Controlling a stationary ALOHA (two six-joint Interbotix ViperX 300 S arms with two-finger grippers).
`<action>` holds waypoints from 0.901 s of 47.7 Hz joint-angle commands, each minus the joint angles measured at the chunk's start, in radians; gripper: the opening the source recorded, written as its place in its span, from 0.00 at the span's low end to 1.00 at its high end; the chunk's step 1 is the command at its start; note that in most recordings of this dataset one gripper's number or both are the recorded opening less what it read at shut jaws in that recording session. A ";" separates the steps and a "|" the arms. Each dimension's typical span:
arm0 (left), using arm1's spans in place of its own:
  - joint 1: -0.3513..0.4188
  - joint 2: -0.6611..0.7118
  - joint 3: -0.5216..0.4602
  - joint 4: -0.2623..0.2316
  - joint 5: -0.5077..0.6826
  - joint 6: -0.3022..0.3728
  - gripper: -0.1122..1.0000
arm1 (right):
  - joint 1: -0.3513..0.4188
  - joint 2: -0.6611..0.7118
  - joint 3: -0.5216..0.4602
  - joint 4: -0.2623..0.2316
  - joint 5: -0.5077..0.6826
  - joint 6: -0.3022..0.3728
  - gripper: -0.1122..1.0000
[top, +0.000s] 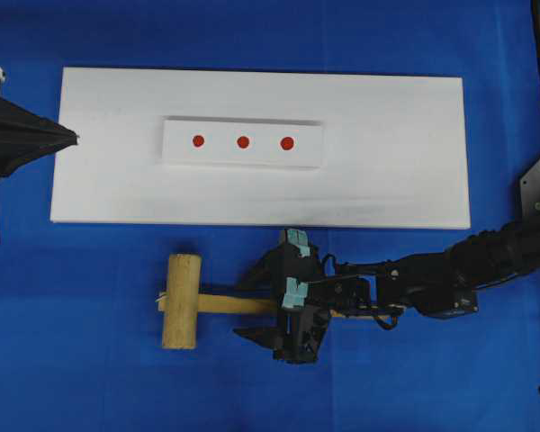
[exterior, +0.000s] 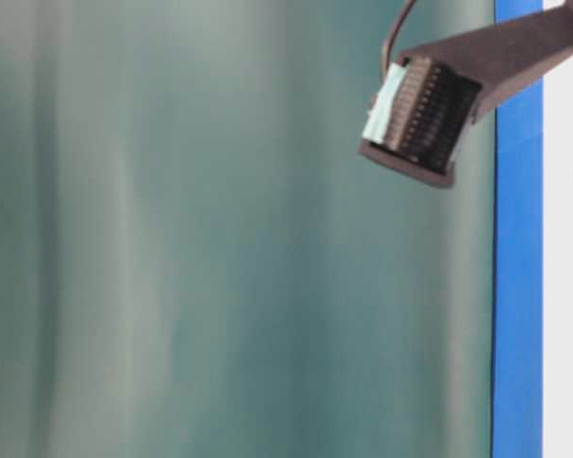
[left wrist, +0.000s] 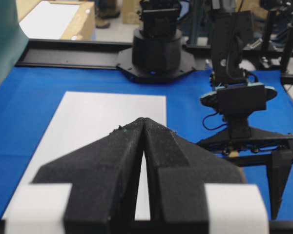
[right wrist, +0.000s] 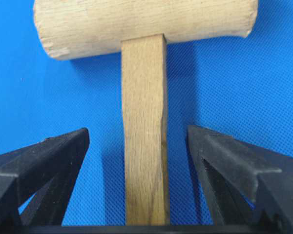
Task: Hit the mark with a hammer.
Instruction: 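Close the right gripper around the mallet handle near the head, then lift the mallet with the right gripper and carry it over the board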
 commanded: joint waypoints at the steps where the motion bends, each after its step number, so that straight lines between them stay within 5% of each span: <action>1: 0.005 0.005 -0.011 -0.002 -0.005 0.000 0.10 | 0.005 -0.008 -0.017 0.012 -0.003 -0.005 0.89; 10: 0.009 0.005 -0.011 -0.002 -0.005 0.000 0.10 | 0.006 -0.008 -0.009 0.032 0.021 -0.035 0.81; 24: 0.009 0.002 -0.012 -0.002 0.002 0.000 0.10 | 0.000 -0.041 0.000 0.038 0.084 -0.103 0.20; 43: 0.012 -0.005 -0.012 -0.002 0.009 0.000 0.10 | -0.034 -0.215 0.063 0.037 0.114 -0.163 0.19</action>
